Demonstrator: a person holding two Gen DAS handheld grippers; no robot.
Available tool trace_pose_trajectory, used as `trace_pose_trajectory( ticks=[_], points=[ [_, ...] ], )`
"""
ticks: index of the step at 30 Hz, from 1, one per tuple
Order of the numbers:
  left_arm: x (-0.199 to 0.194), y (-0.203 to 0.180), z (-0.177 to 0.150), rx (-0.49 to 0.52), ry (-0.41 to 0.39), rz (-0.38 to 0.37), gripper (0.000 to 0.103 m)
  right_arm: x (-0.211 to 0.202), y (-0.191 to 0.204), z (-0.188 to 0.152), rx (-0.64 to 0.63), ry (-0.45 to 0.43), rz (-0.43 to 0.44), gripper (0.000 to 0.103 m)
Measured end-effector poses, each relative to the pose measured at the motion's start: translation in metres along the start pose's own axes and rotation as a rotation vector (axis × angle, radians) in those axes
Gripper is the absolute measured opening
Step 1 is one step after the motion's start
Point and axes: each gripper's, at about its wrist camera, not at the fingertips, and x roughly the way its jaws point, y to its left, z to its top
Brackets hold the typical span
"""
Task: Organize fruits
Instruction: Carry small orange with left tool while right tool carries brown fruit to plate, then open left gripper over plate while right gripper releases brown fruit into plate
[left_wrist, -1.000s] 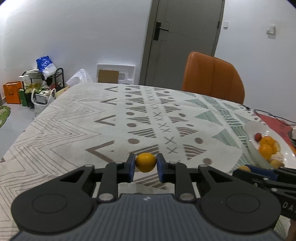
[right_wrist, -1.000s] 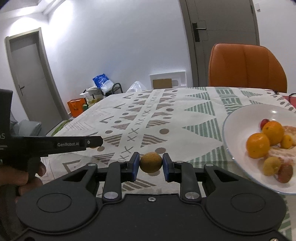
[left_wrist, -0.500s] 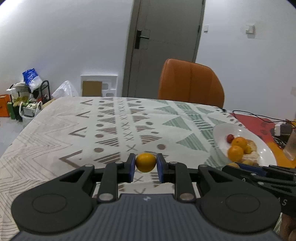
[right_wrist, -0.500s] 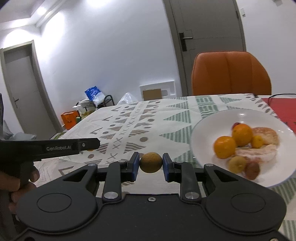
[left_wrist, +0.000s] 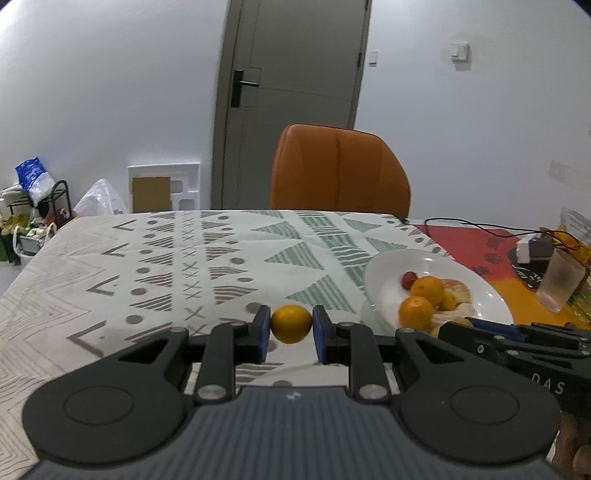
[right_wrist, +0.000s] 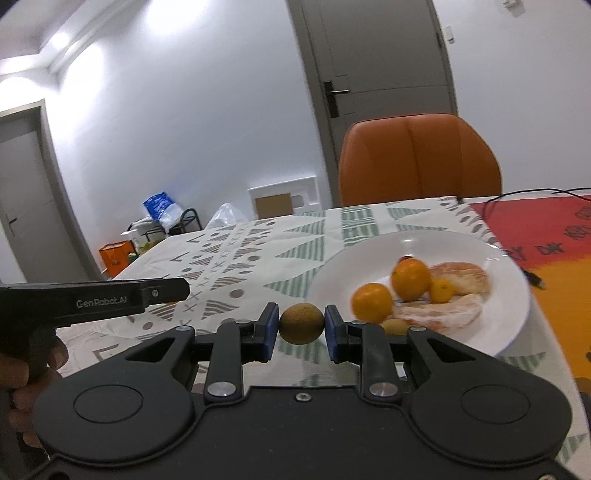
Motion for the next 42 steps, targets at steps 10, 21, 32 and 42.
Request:
trace_pose_trajectory(
  ticks=[10, 21, 32, 42],
  points=[
    [0.01, -0.031, 0.002, 0.038, 0.002, -0.054, 0.023, -0.015, -0.028, 0.0, 0.027, -0.021, -0.054, 0.025],
    [0.023, -0.06, 0.004, 0.078, 0.01, -0.093, 0.023, -0.024, -0.056, -0.001, 0.064, -0.03, -0.101, 0.025],
    [0.04, -0.082, 0.004, 0.115, 0.033, -0.113, 0.023, -0.023, -0.079, -0.006, 0.101, -0.028, -0.118, 0.025],
    [0.055, -0.098, 0.004, 0.135, 0.051, -0.13, 0.023, -0.018, -0.094, -0.008, 0.127, -0.036, -0.123, 0.026]
  ],
)
